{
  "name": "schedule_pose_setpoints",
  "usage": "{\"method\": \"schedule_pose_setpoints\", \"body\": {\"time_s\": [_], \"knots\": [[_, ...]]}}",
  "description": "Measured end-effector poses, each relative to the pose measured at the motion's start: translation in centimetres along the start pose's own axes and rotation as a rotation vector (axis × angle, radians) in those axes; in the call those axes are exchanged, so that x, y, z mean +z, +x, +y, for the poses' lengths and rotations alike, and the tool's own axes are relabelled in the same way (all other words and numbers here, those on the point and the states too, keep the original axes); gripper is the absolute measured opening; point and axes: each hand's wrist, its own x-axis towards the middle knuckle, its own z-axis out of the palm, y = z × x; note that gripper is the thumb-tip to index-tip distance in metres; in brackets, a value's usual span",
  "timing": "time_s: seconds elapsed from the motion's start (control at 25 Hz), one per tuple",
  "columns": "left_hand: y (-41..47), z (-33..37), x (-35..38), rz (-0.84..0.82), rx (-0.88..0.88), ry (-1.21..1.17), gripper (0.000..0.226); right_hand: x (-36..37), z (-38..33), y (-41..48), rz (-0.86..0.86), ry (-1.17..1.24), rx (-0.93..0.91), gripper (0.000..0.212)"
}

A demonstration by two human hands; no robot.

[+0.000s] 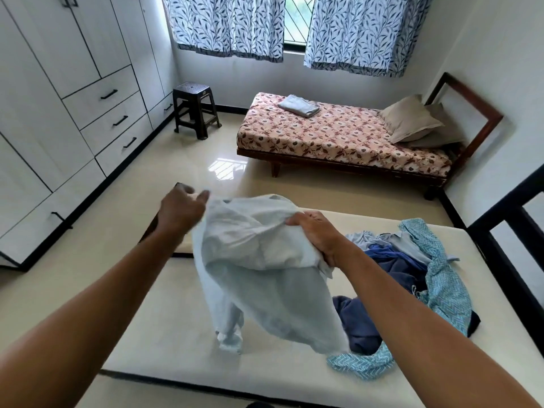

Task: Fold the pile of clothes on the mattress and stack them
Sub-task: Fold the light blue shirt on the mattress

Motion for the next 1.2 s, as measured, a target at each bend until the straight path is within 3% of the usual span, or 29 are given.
{"method": "schedule_pose_setpoints", "body": {"time_s": [0.12,0.2,0.32,0.48,0.64,0.8,0.92,1.08,1.12,1.2], "knots": [[-3.4,1.8,1.0,-0.399,0.328,-0.314,0.054,1.4,-1.2,-0.3,-0.010,0.008,0.012,0.024],[-4.9,2.2,2.1,-0.565,0.504,-0.150,0.051,1.4,-1.7,-0.5,-0.007,0.003,0.013,0.018],[-4.9,1.8,3.4,-0.485,0.578,-0.042,0.041,0.5,-1.9,-0.8,-0.048,0.072,0.040,0.018],[-5.3,2.6,4.1,-0.535,0.581,-0.057,0.029,-0.7,-1.3,-1.4,-0.076,0.112,0.035,0.018],[-6.1,3.8,4.7,-0.366,0.603,-0.029,0.007,-1.6,0.3,-1.3,-0.068,0.060,0.034,0.031],[-6.4,5.1,4.1,-0.223,0.582,-0.002,0.005,-3.1,1.5,-1.1,-0.034,-0.108,0.036,0.042],[-6.8,6.4,3.2,-0.166,0.560,-0.105,0.003,-4.0,2.2,-1.1,-0.145,-0.116,0.169,0.059],[-6.5,7.5,2.6,-0.060,0.500,-0.213,0.016,-5.9,3.0,-1.7,-0.365,-0.074,0.304,0.080],[-6.2,7.5,2.4,-0.047,0.472,-0.239,0.017,-6.2,3.0,-2.0,-0.404,-0.046,0.301,0.077],[-5.5,7.2,1.9,-0.050,0.400,-0.312,0.020,-6.6,3.1,-1.9,-0.390,0.050,0.202,0.041]]}}
